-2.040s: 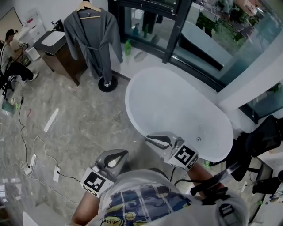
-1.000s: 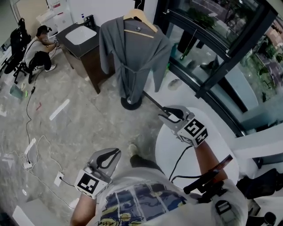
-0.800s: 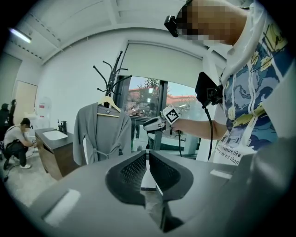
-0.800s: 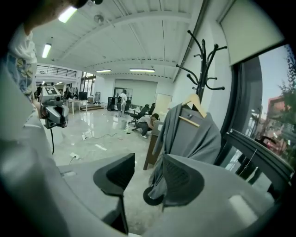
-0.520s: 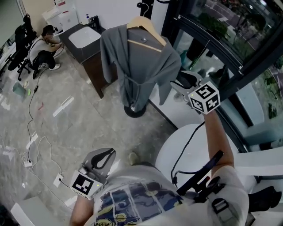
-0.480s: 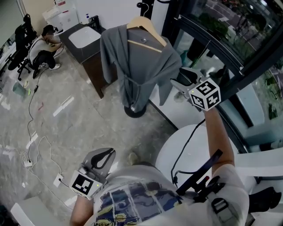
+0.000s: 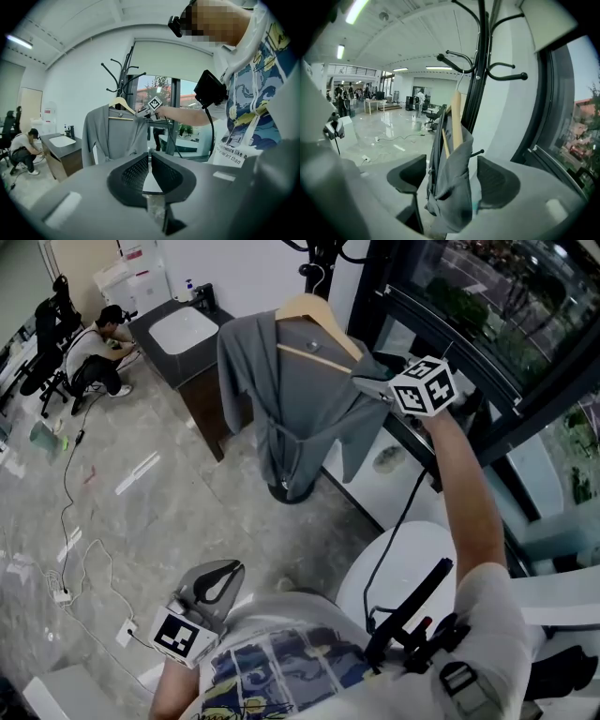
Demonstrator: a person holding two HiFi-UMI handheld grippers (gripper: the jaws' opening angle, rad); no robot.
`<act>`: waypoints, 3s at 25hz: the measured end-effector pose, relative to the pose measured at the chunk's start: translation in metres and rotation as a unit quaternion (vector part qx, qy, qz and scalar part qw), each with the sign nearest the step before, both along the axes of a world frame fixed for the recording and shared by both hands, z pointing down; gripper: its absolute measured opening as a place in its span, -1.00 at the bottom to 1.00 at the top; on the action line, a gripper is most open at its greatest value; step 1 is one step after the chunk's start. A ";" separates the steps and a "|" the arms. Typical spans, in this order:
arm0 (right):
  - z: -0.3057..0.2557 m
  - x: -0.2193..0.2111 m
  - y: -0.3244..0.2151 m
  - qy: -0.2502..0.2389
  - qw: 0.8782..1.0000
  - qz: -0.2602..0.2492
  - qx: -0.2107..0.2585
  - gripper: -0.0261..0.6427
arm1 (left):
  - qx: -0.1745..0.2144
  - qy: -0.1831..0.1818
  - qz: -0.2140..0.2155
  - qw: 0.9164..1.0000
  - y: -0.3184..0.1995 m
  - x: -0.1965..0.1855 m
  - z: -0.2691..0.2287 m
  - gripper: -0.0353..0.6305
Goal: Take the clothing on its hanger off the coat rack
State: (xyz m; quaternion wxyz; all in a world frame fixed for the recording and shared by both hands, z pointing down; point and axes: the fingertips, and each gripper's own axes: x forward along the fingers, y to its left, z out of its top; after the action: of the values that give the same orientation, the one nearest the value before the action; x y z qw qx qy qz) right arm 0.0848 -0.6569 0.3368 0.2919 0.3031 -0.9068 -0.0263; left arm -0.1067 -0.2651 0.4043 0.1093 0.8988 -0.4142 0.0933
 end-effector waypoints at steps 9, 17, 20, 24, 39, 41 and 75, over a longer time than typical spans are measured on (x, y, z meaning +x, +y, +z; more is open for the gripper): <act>0.013 -0.037 -0.034 -0.025 0.990 -0.060 -0.129 0.06 | 0.009 -0.015 0.004 1.000 -0.005 -0.010 -0.001 -0.82; 0.011 -0.058 -0.036 -0.007 0.987 -0.100 -0.128 -0.89 | 0.018 -0.016 -0.014 1.000 -0.009 -0.017 -0.002 -0.82; 0.009 -0.057 -0.034 0.000 0.990 -0.097 -0.102 -0.90 | 0.016 -0.010 -0.027 0.999 -0.007 -0.022 -0.001 -0.82; 0.002 -0.056 -0.033 -0.005 0.994 -0.075 -0.074 -0.90 | 0.015 -0.013 -0.022 1.000 -0.004 -0.027 0.000 -0.83; -0.028 -0.047 0.001 0.010 0.998 -0.043 -0.050 -0.90 | 0.012 0.008 -0.020 1.000 0.027 -0.044 0.000 -0.83; -0.036 -0.046 0.009 0.007 0.998 -0.040 -0.047 -0.90 | 0.014 0.007 -0.014 1.000 0.034 -0.047 -0.003 -0.83; -0.071 -0.116 0.331 0.000 0.996 -0.093 -0.007 -0.90 | 0.032 0.017 0.046 0.998 0.182 -0.116 -0.008 -0.83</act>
State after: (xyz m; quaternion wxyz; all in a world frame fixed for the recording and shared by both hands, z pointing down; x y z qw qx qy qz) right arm -0.0316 -0.3261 0.2661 0.2904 0.2152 -0.9312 -0.0471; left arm -0.2228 -0.0835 0.3965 0.0830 0.9213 -0.3735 0.0699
